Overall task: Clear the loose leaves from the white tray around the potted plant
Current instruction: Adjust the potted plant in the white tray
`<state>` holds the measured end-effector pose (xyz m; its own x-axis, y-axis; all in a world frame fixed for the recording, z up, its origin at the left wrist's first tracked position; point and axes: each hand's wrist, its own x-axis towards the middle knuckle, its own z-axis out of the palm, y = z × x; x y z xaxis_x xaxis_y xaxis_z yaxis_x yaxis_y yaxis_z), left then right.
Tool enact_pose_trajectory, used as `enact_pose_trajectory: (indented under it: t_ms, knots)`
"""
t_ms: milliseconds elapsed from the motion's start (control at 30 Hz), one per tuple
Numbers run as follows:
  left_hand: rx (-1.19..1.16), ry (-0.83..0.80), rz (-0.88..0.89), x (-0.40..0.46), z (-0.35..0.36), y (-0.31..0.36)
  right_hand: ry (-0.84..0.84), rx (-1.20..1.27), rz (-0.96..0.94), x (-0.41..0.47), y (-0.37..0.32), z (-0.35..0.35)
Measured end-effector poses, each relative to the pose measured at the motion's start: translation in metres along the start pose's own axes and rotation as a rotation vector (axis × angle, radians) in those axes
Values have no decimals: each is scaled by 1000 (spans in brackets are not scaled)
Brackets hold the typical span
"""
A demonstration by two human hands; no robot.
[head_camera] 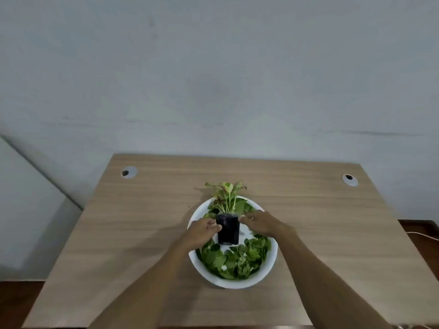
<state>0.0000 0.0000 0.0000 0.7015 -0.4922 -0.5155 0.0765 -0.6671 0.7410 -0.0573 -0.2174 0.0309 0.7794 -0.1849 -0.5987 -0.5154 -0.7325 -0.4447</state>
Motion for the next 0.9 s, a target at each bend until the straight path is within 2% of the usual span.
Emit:
enact_pose_trajectory:
  t_ms: [133, 300, 433, 733, 900]
  knots:
    - [-58, 3, -57, 7, 10, -2, -46, 48, 59, 14, 13, 14]
    - [-235, 73, -93, 21, 17, -6, -121, 575, 120, 30, 18, 29]
    - [-346, 86, -113, 29, 22, -7, -138, 761, 103, 43, 23, 41]
    - [-462, 8, -121, 34, 29, -15, -188, 892, 98, 48, 28, 51]
    - [-458, 39, -85, 29, 25, -3, -184, 886, 71, 37, 18, 40]
